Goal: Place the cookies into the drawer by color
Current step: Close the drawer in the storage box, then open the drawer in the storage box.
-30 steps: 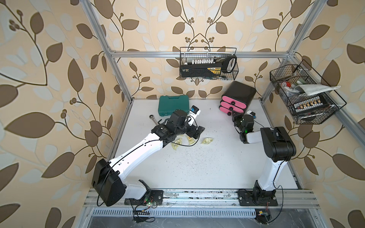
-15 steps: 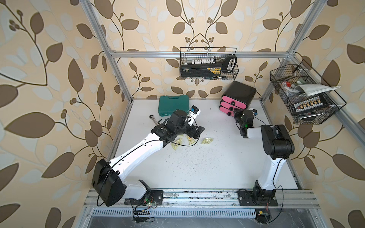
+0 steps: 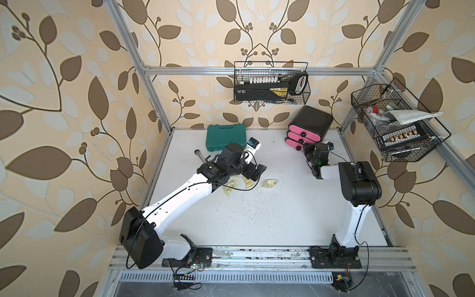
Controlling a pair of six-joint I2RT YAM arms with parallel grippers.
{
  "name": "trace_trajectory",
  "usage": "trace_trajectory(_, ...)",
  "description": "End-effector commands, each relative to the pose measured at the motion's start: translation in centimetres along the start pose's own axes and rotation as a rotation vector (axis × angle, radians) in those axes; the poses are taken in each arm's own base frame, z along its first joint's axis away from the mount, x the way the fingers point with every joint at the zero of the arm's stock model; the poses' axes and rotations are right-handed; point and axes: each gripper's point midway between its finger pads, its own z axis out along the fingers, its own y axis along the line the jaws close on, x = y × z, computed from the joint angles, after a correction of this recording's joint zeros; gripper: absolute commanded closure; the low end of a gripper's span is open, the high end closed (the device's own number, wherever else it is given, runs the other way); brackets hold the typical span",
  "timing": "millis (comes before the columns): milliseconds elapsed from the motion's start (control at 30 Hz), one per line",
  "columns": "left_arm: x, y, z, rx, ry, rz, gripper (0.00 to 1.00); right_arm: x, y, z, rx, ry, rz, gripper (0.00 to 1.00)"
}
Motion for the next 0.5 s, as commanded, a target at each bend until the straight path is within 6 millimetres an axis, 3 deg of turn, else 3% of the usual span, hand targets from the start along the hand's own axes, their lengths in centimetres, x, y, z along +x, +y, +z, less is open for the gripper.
trace_trajectory(0, -1.5, -0.5, -1.0, 0.002, -0.056, 0.023, 0.02, -1.0, -0.1, 1.1, 0.009, -0.046, -0.010, 0.96)
trace_trajectory(100, -1.5, -0.5, -1.1, 0.004, -0.055, 0.022, 0.02, -1.2, 0.0, 0.8, 0.007, -0.047, -0.014, 0.96)
trace_trajectory(267, -1.5, -0.6, -1.0, 0.009, -0.055, 0.020, 0.02, -0.8, 0.9, -1.8, -0.055, -0.030, 0.005, 0.94)
trace_trajectory(467, -1.4, -0.6, -0.8, 0.014, -0.050, 0.016, 0.02, 1.7, -1.6, -4.2, -0.081, 0.059, 0.128, 0.85)
